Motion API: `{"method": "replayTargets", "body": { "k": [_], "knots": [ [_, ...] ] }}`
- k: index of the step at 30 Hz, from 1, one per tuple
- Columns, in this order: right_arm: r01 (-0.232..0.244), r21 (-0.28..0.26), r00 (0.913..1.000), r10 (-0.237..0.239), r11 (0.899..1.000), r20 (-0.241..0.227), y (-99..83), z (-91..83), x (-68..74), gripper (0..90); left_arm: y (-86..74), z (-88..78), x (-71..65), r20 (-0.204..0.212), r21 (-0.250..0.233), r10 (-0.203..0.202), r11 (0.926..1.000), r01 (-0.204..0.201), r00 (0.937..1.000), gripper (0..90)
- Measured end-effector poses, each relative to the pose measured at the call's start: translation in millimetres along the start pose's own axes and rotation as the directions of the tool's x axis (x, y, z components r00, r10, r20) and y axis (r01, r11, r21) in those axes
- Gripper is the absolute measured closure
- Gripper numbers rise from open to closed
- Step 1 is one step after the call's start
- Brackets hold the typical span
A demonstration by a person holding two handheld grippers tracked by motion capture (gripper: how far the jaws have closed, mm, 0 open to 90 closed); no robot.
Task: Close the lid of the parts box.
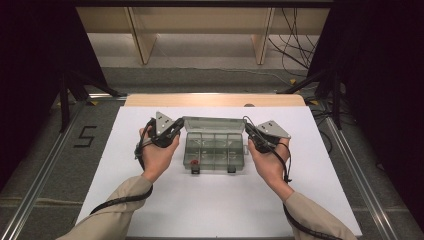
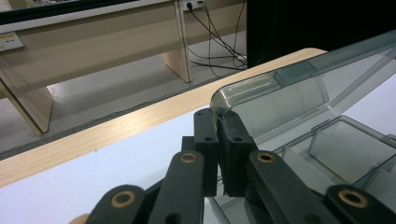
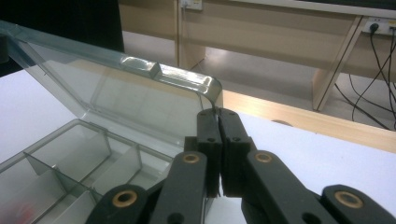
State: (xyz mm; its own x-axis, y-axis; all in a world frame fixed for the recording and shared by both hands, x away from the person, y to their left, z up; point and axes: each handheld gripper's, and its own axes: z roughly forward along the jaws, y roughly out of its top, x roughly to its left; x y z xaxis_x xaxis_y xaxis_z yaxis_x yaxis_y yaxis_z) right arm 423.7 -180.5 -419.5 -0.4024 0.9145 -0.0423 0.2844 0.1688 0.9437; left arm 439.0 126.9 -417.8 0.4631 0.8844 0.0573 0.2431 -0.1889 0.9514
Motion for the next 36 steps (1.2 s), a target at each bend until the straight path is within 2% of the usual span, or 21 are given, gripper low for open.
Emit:
{"method": "replayTargets", "body": {
  "k": [7, 8, 11, 12, 15, 18, 24, 27, 33, 36],
  "knots": [
    [0.009, -0.007, 1.0, -0.009, 1.0, 0.003, -2.5, -1.0, 0.6, 88.9, -2.5, -2.0, -1.6, -0.001, -0.005, 0.009, 0.9999, -0.009, 1.0, 86.7],
    [0.005, -0.006, 1.0, -0.005, 1.0, 0.004, -3.2, -1.4, 1.2, 89.0, -2.6, -3.5, -0.4, -0.003, 0.011, 0.03, 0.9995, -0.03, 0.9995, 86.7],
    [0.011, 0.016, 0.9999, -0.011, 1.0, -0.006, -8.6, 0.4, 0.6, 90.0, -3.9, -3.6, -1.8, 0.0, -0.001, 0.009, 1.0, -0.009, 1.0, 86.8],
    [0.001, 0.027, 0.9999, -0.001, 1.0, -0.017, -11.3, 0.7, 1.6, 90.0, -4.1, -3.9, -2.0, -0.001, -0.001, 0.009, 1.0, -0.009, 1.0, 86.9],
    [0.022, 0.041, 0.9995, -0.021, 0.999, -0.022, -12.8, 1.3, 6.9, 90.0, -6.4, -3.9, -3.3, -0.006, -0.001, 0.006, 1.0, -0.006, 1.0, 87.2],
    [0.02, 0.045, 0.9993, -0.019, 0.999, -0.031, -11.8, 0.6, 7.4, 90.0, -6.4, -4.1, -3.3, -0.008, 0.0, 0.008, 1.0, -0.008, 0.9999, 87.3],
    [-0.003, 0.061, 0.9992, 0.005, 0.998, -0.041, -15.5, -5.6, -0.6, 90.0, -7.4, -5.2, -4.7, -0.012, 0.004, 0.014, 0.9999, -0.014, 0.9998, 87.4],
    [-0.004, 0.055, 0.9997, 0.006, 0.998, -0.025, -14.9, -10.6, -6.2, 90.0, -8.1, -5.8, -5.3, -0.013, 0.002, 0.017, 0.9999, -0.017, 0.9998, 87.3],
    [-0.038, 0.038, 0.9992, 0.038, 0.999, 0.011, -12.5, -15.3, -18.3, 90.0, -10.3, -7.9, -7.2, -0.016, 0.003, 0.027, 0.9996, -0.027, 0.9995, 87.2],
    [-0.051, 0.041, 0.9987, 0.05, 0.998, 0.011, -10.7, -15.6, -19.6, 90.0, -11.7, -9.8, -7.3, -0.015, 0.008, 0.036, 0.9993, -0.036, 0.9992, 87.1]
  ]
}}
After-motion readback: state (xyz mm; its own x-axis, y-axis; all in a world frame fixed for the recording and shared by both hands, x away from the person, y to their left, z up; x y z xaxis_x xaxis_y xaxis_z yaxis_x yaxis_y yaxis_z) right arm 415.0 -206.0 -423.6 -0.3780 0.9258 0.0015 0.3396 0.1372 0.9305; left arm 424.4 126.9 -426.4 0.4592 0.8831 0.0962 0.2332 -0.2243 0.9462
